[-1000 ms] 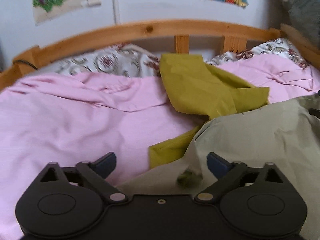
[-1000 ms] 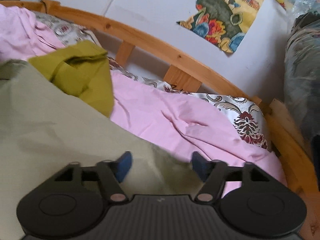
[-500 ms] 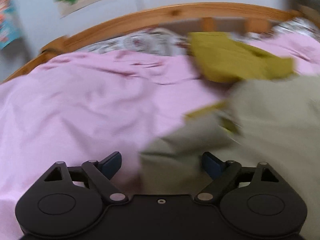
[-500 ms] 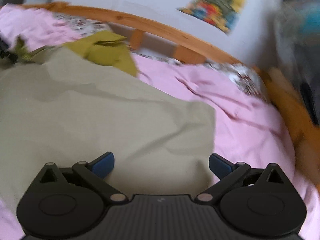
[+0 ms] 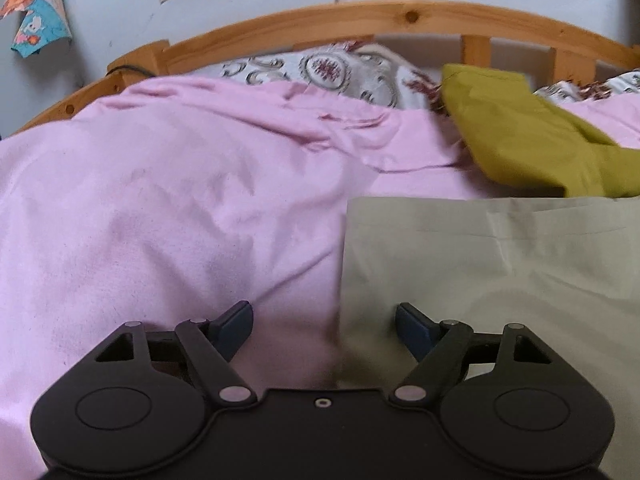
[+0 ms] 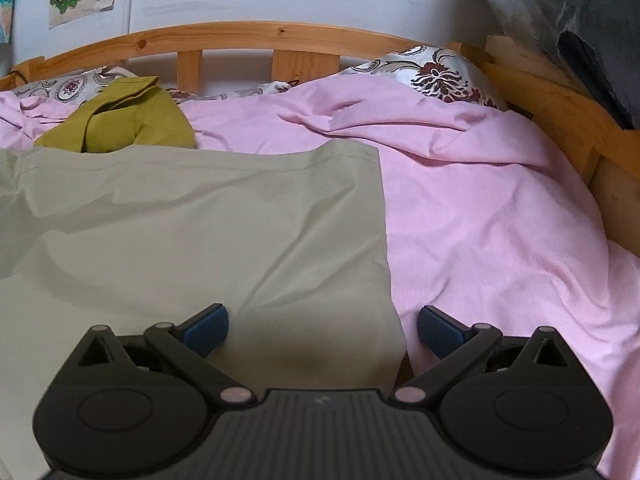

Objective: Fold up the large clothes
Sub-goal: 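Lay the hem on the jacket and open both grippers, then grasp the olive hood with both grippers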

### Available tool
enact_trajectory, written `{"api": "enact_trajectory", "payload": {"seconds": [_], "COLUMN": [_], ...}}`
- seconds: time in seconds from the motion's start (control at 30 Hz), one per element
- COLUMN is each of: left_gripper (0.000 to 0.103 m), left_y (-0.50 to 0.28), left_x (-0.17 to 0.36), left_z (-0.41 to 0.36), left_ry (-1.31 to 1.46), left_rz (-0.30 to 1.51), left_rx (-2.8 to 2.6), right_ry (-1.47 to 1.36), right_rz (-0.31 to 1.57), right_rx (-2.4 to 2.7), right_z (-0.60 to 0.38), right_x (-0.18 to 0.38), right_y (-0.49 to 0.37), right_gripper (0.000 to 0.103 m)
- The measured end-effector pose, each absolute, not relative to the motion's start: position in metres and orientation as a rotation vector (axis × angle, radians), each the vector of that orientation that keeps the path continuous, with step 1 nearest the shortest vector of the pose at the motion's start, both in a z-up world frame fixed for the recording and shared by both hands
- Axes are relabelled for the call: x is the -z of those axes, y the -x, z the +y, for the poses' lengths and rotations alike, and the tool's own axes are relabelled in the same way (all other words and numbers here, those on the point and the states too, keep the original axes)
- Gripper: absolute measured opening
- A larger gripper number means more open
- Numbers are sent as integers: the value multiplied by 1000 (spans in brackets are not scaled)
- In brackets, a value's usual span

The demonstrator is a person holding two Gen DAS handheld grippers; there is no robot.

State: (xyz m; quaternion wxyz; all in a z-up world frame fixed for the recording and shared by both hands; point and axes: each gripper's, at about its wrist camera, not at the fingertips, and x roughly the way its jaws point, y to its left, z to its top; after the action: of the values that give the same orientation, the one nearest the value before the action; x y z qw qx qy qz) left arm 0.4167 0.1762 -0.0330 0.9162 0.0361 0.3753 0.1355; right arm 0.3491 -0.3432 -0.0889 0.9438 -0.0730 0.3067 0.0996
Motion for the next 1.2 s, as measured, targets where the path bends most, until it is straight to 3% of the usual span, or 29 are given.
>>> {"api": "enact_trajectory", "payload": {"seconds": [0.27,0.43,0.7,0.83,1.0,1.2], "left_gripper": [82,92,98,100,102,102], "left_y": [-412,-406,-407,-412,-431,-465], "left_x": [32,22,7,5,8,14], "left_z": [173,163,137,128,125,132], "left_ry": [-64,-59,-73,-71,-43,104], "left_rz": [780,773,728,709,675,640], "left_rx": [-276,-258,-190,-152,-81,-32], "right_ry": [176,183,185,106,129,-156], "right_rz": [607,603,594,463,435,529], "right_rx": [-201,-203,-205,-337,-482,-575], "right_z": [-340,-340,-338,-338,-302,-270], "right_x": [98,100,100,70,39,36], "right_y": [-347,-348,-346,-341,-393,-484], "right_gripper": [103,103,103,103,103,103]}}
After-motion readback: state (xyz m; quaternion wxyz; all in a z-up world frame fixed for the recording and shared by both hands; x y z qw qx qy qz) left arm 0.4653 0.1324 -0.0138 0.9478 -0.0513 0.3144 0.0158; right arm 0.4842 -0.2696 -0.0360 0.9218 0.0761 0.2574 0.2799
